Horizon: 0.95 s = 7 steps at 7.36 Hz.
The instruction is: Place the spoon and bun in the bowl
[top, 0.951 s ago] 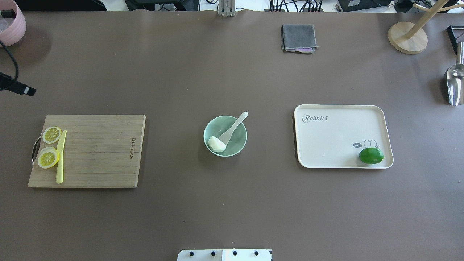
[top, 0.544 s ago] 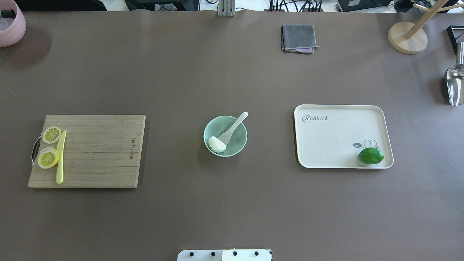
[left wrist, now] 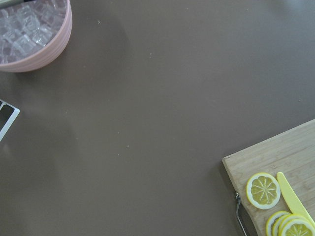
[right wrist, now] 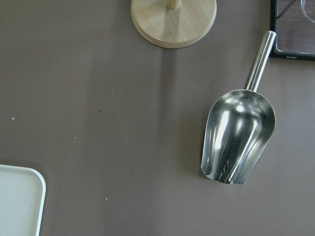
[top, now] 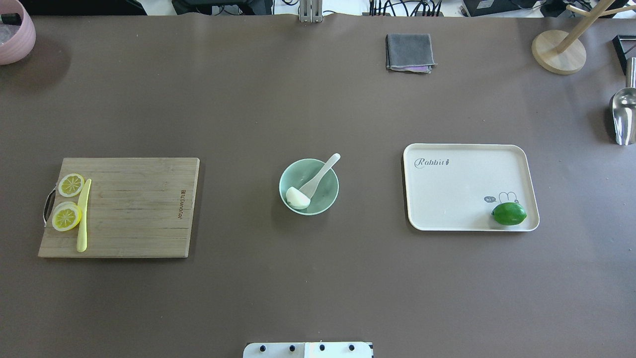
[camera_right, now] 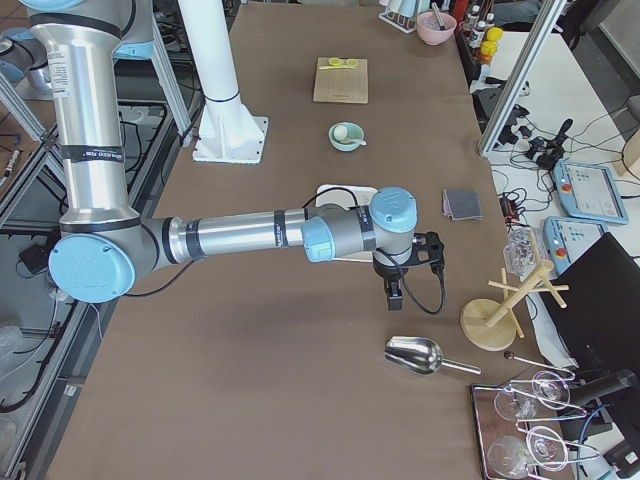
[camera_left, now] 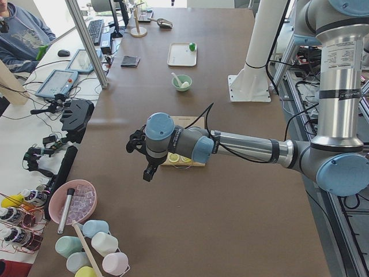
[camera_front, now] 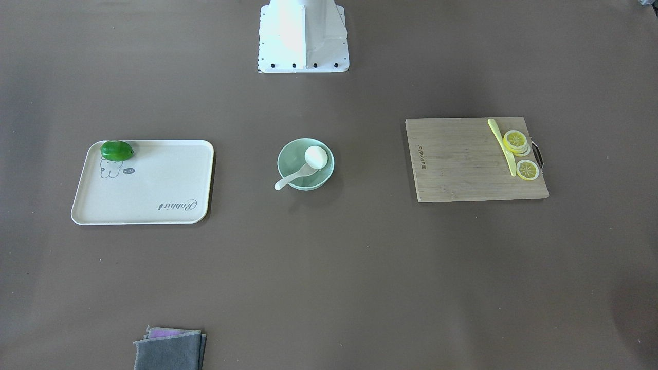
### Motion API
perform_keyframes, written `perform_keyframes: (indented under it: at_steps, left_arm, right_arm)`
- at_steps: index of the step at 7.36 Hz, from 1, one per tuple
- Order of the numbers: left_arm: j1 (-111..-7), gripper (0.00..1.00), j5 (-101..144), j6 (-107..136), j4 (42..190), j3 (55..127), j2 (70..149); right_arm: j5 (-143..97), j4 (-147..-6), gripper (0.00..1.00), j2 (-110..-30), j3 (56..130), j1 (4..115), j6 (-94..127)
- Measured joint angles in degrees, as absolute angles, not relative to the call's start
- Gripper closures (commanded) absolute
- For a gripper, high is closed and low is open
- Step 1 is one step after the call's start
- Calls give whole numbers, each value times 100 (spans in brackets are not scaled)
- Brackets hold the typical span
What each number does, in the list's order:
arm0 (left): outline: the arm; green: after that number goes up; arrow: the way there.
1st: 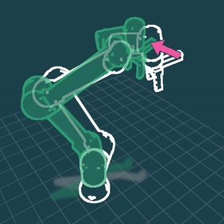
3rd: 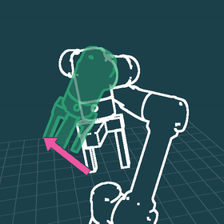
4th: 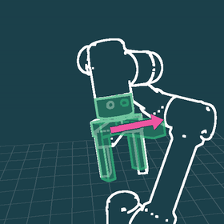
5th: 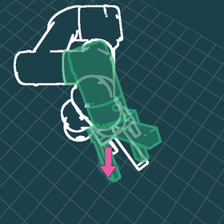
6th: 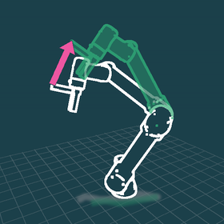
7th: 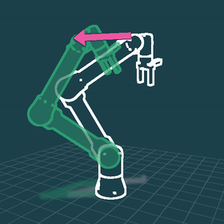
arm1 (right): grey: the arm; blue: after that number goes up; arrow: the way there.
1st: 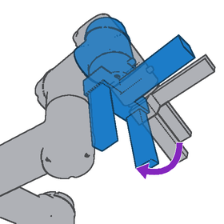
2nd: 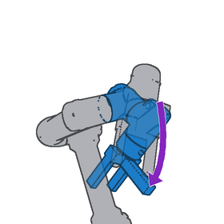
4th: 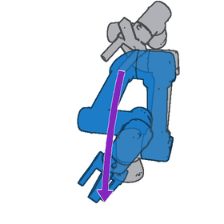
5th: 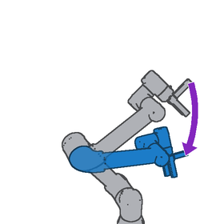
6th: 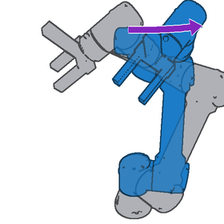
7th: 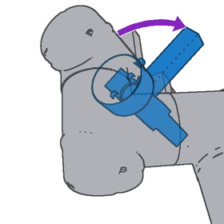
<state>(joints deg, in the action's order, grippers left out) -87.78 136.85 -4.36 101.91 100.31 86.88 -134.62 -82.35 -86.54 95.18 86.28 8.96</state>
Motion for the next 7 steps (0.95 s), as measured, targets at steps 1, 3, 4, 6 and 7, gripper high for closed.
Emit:
perform_keyframes:
  at_steps: [1, 3, 4, 6, 7]
  left_arm:
    - [-8773, 2, 13566, -296, 10190, 9952, 8737]
    - [-8762, 2, 13499, 357, 10217, 9798, 8906]
    - [-8768, 2, 13481, 525, 10216, 9721, 8967]
    - [-8910, 2, 13476, 608, 10234, 9644, 8979]
    - [-8996, 2, 13481, 626, 10237, 9662, 8979]
  right_arm:
    - [-13458, -8217, 0, -8648, 9527, 8625, 897]
    - [-13423, -8165, 0, -8622, 9528, 8623, 895]
    - [-13402, -8132, 0, -8622, 9504, 8622, 894]
    - [-13375, -8052, 0, -8639, 9295, 8622, 844]
    - [-13368, -7994, 0, -8635, 9206, 8622, 830]
